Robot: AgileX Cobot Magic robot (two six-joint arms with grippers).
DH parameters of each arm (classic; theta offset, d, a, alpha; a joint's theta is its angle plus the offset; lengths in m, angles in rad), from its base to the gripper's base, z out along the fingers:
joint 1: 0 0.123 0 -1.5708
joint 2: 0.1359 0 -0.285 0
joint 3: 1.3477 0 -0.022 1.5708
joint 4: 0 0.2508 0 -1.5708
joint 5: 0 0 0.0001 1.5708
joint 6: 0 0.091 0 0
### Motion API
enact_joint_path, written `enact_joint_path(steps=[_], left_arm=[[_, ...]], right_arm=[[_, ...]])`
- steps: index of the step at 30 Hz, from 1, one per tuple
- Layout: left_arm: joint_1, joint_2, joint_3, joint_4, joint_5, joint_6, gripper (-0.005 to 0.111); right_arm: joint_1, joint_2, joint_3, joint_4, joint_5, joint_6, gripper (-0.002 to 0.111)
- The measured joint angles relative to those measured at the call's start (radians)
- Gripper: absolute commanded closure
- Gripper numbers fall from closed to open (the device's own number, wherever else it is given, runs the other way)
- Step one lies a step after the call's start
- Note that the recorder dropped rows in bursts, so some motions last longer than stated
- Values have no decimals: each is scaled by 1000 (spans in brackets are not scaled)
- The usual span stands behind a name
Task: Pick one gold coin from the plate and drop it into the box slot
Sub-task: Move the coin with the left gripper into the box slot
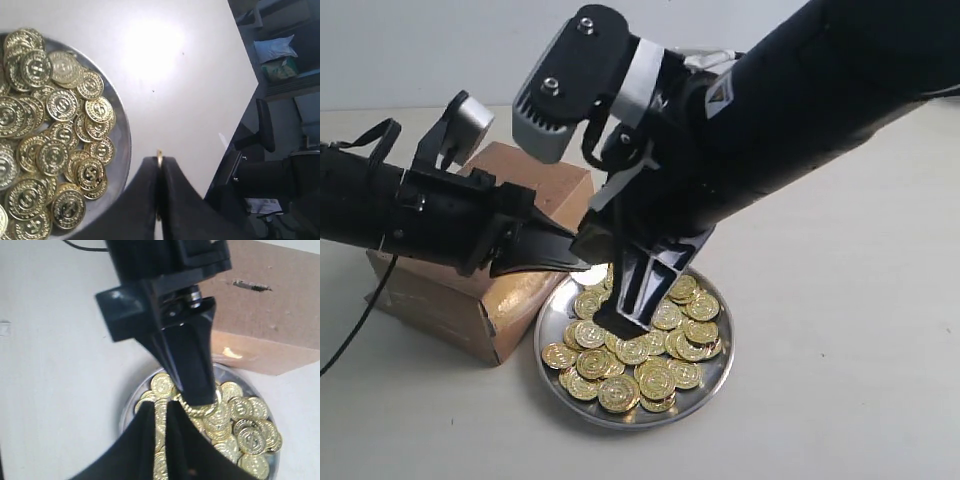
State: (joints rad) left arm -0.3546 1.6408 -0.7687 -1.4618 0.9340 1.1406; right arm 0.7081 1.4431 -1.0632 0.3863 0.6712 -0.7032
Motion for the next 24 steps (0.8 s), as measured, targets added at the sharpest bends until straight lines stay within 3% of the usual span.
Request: enact_joint_path(steps=[5,11,15,19,24], left_arm=[[0,-18,-93,133,-51,4,107],[0,-67,-136,345,-419,4,107],[0,-67,-136,529,-539,-100,107],[0,-67,-136,717,-566,-310,107],[0,-67,-136,794,-568,-356,107]], right_arm=[[0,-101,0,-26,130,180,108],[0,-122,0,-84,260,282,108],[0,-122,0,-86,267,282,108],[0,-122,0,-86,267,284,108],[0,-122,0,-86,267,284,108]])
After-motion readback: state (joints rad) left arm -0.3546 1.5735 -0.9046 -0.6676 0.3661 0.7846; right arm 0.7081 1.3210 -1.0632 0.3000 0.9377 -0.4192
